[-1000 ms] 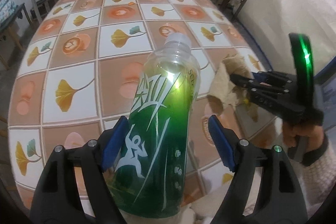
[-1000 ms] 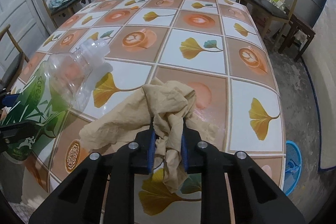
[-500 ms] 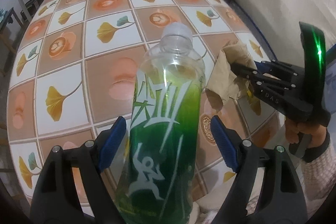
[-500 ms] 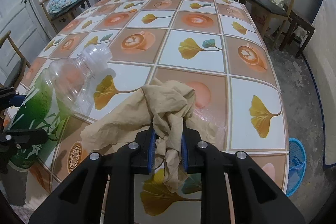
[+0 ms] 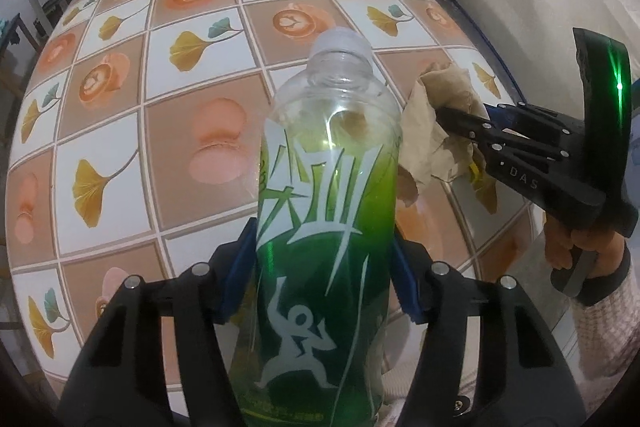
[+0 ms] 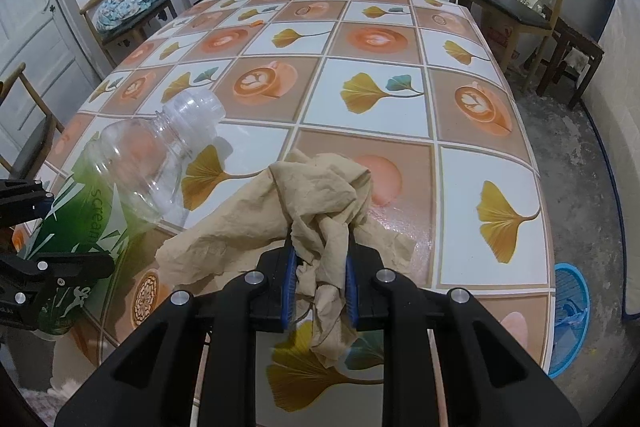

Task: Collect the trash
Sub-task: 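Lift the bottle and cloth and turn toward the wastebasket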

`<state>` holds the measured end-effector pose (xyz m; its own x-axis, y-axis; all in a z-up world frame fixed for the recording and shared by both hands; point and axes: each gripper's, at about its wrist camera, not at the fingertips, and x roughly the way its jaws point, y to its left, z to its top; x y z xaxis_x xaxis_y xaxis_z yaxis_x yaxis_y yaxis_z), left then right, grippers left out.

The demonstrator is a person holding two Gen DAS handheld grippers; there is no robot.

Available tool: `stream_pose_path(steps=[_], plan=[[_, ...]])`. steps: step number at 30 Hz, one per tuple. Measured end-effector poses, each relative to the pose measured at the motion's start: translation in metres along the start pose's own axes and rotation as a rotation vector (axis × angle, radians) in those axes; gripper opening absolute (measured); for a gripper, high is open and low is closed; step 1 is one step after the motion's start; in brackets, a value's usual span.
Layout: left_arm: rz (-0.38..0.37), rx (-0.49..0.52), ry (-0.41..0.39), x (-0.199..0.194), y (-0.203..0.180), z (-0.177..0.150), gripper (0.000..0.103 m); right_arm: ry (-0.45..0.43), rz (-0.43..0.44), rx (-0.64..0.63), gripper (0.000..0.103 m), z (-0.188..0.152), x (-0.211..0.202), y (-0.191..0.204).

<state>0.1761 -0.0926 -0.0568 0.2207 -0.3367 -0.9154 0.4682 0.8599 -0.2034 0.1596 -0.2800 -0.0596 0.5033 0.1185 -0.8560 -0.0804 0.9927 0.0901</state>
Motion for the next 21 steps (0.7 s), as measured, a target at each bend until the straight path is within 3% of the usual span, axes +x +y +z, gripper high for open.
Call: stream_pose_path(steps=[8, 21], plan=[[-0.016, -0.015, -0.013, -0.002, 0.002, -0.002, 0.056, 0.0, 0.006, 0.005, 0.02, 0.0, 0.0, 0.0], [-0.032, -0.047, -0.063, -0.012, 0.005, -0.003, 0.055, -0.002, 0.036, 0.053, 0.01, -0.002, -0.005, -0.007]])
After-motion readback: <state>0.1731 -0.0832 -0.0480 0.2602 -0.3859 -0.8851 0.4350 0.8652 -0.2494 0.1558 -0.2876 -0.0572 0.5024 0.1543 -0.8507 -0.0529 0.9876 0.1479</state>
